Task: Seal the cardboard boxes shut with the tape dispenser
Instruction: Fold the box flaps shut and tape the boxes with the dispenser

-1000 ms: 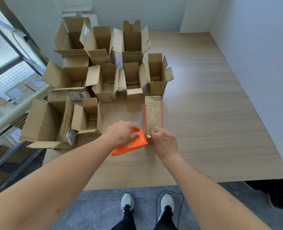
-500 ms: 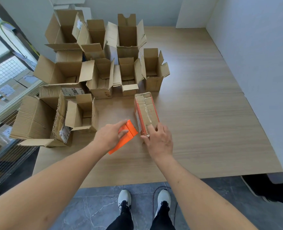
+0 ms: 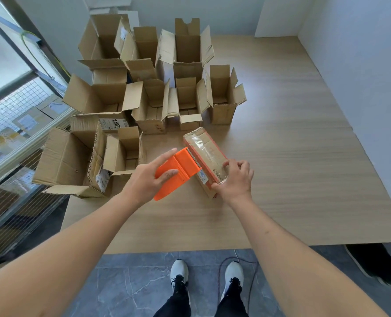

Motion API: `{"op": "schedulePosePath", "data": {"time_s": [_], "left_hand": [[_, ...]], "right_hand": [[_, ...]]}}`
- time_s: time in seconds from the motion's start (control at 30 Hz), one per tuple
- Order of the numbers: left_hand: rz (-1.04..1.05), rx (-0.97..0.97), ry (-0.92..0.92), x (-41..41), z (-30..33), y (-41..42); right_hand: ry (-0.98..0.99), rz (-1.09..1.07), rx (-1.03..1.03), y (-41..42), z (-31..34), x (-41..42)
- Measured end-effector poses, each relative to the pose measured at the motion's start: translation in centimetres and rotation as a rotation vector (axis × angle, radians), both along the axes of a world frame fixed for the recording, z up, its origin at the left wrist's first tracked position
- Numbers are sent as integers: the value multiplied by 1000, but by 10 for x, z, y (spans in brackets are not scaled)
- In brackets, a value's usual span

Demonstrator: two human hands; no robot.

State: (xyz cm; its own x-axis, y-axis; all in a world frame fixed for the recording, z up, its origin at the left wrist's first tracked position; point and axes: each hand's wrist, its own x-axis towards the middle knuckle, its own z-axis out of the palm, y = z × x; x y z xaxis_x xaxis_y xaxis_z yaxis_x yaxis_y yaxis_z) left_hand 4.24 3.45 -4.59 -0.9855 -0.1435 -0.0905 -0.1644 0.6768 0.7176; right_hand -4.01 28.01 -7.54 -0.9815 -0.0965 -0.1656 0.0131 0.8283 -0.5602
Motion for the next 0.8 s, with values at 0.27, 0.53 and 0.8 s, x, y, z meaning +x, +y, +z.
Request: {"op": "schedulePosePath", "data": {"time_s": [0.27, 0.53, 0.8], "left_hand": [[-109, 96, 35, 8, 27, -12], [-151, -2, 78, 26, 27, -33], [-128, -153, 239, 31, 29, -40]], "right_hand": [[143, 140, 398, 3, 4, 4], [254, 130, 449, -14, -2, 14], [-33, 168, 397, -32, 1, 30]]}}
